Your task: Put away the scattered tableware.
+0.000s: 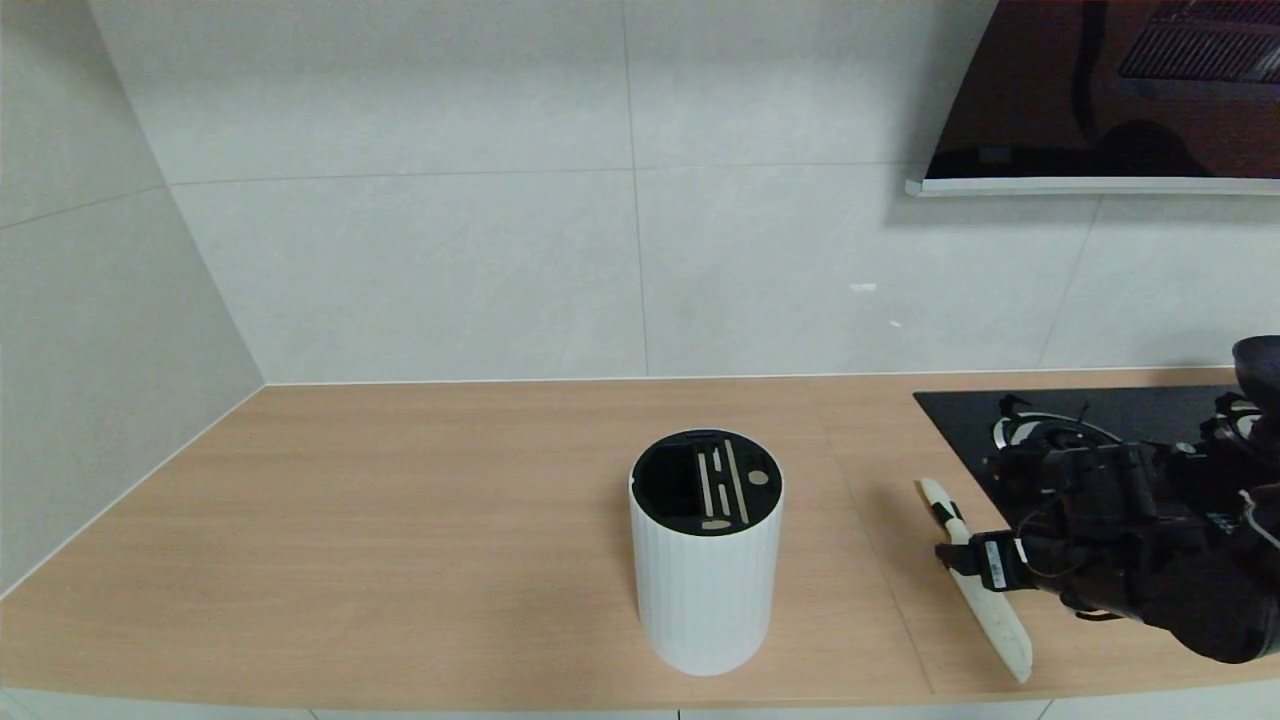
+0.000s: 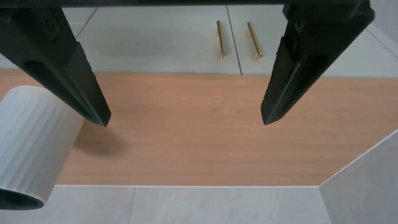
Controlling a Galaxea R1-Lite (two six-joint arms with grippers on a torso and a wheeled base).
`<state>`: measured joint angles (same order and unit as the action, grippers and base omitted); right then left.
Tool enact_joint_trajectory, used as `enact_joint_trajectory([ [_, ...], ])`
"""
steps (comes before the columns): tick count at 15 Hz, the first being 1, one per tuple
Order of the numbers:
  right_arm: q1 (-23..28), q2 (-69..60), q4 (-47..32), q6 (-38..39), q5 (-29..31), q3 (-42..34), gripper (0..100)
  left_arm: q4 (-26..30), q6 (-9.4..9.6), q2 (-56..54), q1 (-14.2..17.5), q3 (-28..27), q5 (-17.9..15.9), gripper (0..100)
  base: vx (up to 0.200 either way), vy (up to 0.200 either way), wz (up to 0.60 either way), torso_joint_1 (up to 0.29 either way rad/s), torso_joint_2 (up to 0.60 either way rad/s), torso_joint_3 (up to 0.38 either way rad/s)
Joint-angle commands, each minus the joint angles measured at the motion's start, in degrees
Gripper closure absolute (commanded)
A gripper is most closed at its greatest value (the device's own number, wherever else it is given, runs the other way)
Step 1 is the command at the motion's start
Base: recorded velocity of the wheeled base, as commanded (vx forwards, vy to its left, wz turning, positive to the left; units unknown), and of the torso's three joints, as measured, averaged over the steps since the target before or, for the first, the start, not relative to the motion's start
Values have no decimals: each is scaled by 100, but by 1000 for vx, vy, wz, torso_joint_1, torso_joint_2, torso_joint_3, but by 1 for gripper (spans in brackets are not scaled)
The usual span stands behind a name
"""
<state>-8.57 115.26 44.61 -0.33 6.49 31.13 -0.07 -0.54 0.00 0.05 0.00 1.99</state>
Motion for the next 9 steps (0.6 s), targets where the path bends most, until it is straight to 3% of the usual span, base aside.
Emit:
enact_joint_trajectory([
  [1, 13, 506, 127, 7, 55, 7, 0, -1, 1, 9, 4, 0, 3, 0, 0, 0, 0, 0, 0, 0],
  [9, 31, 1236, 980, 244, 55, 182, 0, -1, 1, 9, -5, 0, 3, 0, 0, 0, 0, 0, 0, 0],
])
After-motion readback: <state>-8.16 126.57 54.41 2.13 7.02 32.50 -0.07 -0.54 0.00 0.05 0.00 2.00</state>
